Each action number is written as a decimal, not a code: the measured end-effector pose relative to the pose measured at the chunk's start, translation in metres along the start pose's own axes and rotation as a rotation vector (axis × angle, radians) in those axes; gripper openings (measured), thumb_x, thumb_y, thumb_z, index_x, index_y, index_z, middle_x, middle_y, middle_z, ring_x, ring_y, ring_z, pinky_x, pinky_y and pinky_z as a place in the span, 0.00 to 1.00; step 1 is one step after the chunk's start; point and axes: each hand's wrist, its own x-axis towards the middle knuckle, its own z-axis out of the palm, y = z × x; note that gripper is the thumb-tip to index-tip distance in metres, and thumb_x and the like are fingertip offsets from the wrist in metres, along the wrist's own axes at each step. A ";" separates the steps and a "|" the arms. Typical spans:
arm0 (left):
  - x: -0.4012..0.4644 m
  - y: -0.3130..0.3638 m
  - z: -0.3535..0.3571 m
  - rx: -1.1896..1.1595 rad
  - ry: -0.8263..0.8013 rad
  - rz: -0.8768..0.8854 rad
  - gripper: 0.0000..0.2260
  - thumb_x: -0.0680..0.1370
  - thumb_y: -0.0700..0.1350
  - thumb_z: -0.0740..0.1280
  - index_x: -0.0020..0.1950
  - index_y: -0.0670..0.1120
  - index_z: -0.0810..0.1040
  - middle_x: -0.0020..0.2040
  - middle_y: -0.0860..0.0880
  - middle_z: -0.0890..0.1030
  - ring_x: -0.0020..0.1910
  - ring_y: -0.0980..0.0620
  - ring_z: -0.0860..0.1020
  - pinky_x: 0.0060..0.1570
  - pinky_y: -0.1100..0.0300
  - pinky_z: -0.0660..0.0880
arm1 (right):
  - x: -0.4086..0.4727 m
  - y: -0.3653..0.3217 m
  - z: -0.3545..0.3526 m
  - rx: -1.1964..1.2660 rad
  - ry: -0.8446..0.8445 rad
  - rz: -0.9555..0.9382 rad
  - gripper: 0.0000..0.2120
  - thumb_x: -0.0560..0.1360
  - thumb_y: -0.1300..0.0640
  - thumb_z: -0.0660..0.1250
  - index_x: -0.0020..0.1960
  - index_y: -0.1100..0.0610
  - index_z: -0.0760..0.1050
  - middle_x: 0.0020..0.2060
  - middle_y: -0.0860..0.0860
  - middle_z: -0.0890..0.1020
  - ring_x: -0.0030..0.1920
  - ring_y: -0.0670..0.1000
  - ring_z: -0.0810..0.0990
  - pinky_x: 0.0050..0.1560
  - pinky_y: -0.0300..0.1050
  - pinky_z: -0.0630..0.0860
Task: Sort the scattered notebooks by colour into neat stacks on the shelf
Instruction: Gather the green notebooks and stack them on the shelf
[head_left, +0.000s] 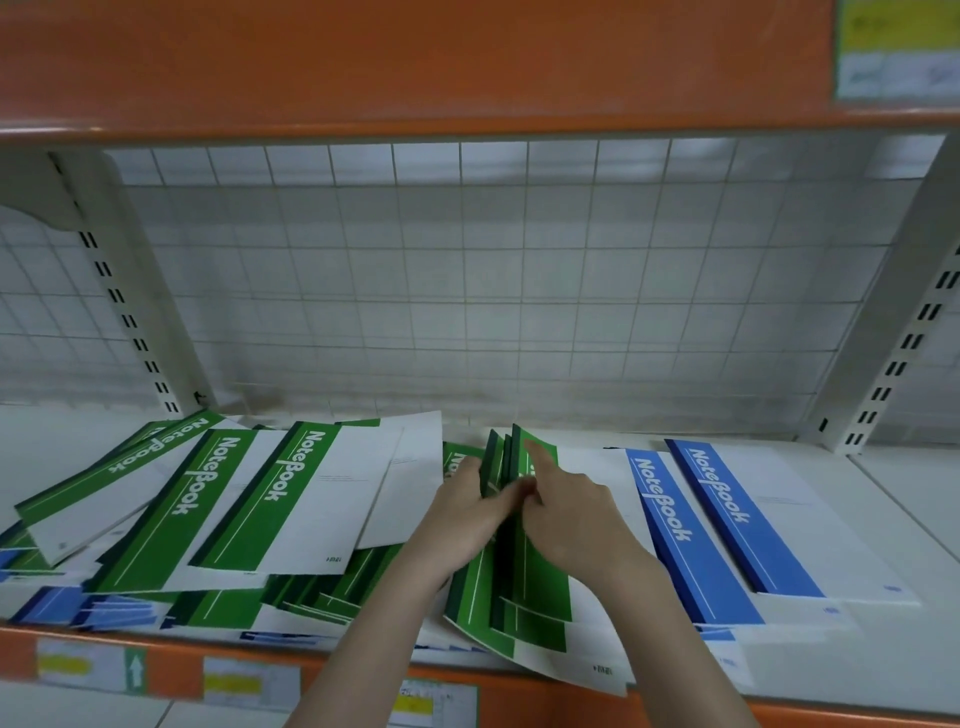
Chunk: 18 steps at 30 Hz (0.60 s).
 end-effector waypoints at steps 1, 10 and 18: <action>0.002 0.000 0.000 0.015 -0.006 -0.007 0.15 0.75 0.53 0.69 0.57 0.50 0.73 0.51 0.51 0.79 0.49 0.59 0.79 0.47 0.64 0.76 | -0.001 0.002 -0.002 0.025 -0.002 -0.002 0.28 0.78 0.60 0.54 0.76 0.49 0.51 0.40 0.53 0.79 0.41 0.54 0.78 0.41 0.44 0.74; -0.007 -0.001 -0.021 -0.268 0.236 0.213 0.20 0.73 0.43 0.73 0.59 0.57 0.70 0.52 0.62 0.80 0.52 0.65 0.78 0.52 0.66 0.75 | -0.006 0.029 -0.021 0.187 0.403 0.163 0.28 0.80 0.50 0.58 0.76 0.56 0.53 0.65 0.56 0.74 0.60 0.56 0.76 0.53 0.48 0.72; -0.012 0.011 -0.045 -0.398 0.321 0.514 0.16 0.73 0.48 0.68 0.60 0.53 0.72 0.52 0.53 0.82 0.52 0.54 0.81 0.46 0.63 0.78 | -0.002 0.001 -0.022 0.883 0.494 0.002 0.15 0.78 0.58 0.62 0.34 0.54 0.64 0.26 0.40 0.69 0.28 0.39 0.67 0.32 0.29 0.66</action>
